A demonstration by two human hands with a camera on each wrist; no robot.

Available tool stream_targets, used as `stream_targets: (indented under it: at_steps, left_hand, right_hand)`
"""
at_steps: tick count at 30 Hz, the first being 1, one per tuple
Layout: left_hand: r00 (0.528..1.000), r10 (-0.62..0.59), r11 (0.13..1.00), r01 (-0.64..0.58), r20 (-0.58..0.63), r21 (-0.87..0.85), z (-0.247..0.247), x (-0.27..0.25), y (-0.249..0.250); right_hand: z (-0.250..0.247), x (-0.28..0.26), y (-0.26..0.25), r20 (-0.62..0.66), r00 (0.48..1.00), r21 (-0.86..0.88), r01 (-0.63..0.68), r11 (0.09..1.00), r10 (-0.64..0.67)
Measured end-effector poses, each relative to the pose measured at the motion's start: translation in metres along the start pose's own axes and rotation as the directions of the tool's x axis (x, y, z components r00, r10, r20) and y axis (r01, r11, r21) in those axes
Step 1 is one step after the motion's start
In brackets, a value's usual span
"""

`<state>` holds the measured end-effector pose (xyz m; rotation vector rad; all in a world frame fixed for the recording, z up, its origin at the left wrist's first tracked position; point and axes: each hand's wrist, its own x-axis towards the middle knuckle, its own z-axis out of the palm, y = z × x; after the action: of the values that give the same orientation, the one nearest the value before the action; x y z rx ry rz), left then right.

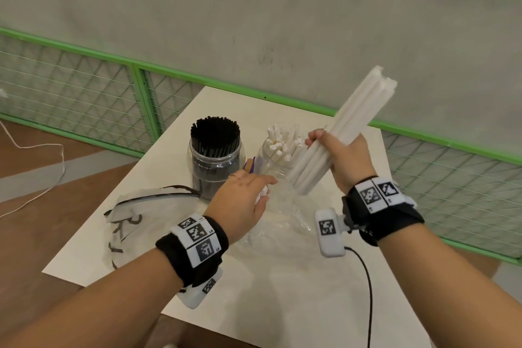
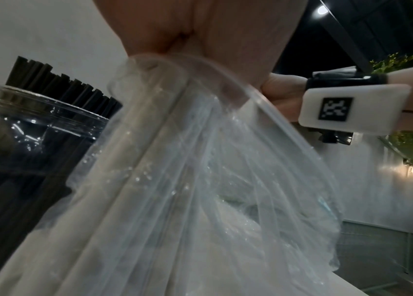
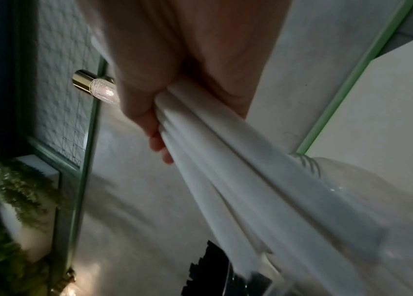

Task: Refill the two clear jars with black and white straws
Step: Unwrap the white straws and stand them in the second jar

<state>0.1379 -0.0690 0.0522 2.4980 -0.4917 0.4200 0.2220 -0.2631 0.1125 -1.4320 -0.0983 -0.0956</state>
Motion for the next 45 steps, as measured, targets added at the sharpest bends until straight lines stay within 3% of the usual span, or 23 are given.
stream_targets:
  at_steps: [5, 14, 21, 27, 32, 35, 37, 39, 41, 45]
  left_hand:
    - [1.0, -0.001, 1.0, 0.001, -0.007, 0.01, 0.001, 0.001, -0.003]
    - [1.0, -0.024, 0.999, 0.024, 0.006, 0.022, 0.001, 0.003, -0.004]
    - [1.0, -0.018, 1.0, 0.018, -0.007, 0.016, 0.001, 0.004, -0.005]
    - [0.999, 0.025, 0.999, -0.024, -0.043, 0.028, 0.005, 0.004, -0.011]
    - [0.998, 0.038, 0.999, -0.035, -0.058, 0.038, 0.006, 0.005, -0.01]
    - [0.998, 0.029, 0.999, -0.028, -0.05, 0.028, 0.006, 0.005, -0.009]
    - [0.998, 0.028, 0.999, -0.026, -0.048, 0.034, 0.006, 0.004, -0.009]
    - [0.999, 0.026, 0.998, -0.023, -0.048, 0.052, 0.006, 0.004, -0.009]
    - [0.999, 0.024, 0.998, -0.021, -0.044, 0.057, 0.006, 0.004, -0.009]
    - [0.999, 0.018, 0.999, -0.017, -0.027, 0.046, 0.005, 0.003, -0.008]
  right_hand:
    - [0.016, 0.034, 0.007, 0.128, 0.987, -0.161, -0.075, 0.984, 0.096]
    - [0.04, 0.087, 0.012, -0.012, 1.0, -0.167, 0.006, 0.986, -0.008]
    - [0.034, 0.074, 0.052, 0.001, 1.0, -0.32, 0.009, 0.948, -0.009]
    - [0.036, 0.064, 0.052, -0.038, 0.998, -0.145, 0.036, 0.989, -0.041]
    - [0.038, 0.067, 0.039, 0.116, 0.986, -0.255, 0.15, 0.955, -0.124]
    - [0.038, 0.06, 0.043, 0.284, 0.943, -0.517, 0.304, 0.8, -0.175]
    - [0.032, 0.054, 0.057, 0.4, 0.896, -0.647, 0.426, 0.632, -0.195]
    - [0.026, 0.046, 0.07, 0.494, 0.861, -0.743, 0.489, 0.456, -0.117]
    - [0.023, 0.044, 0.072, 0.509, 0.86, -0.81, 0.492, 0.318, -0.034]
    - [0.025, 0.057, 0.058, 0.524, 0.851, -0.846, 0.523, 0.1, -0.02]
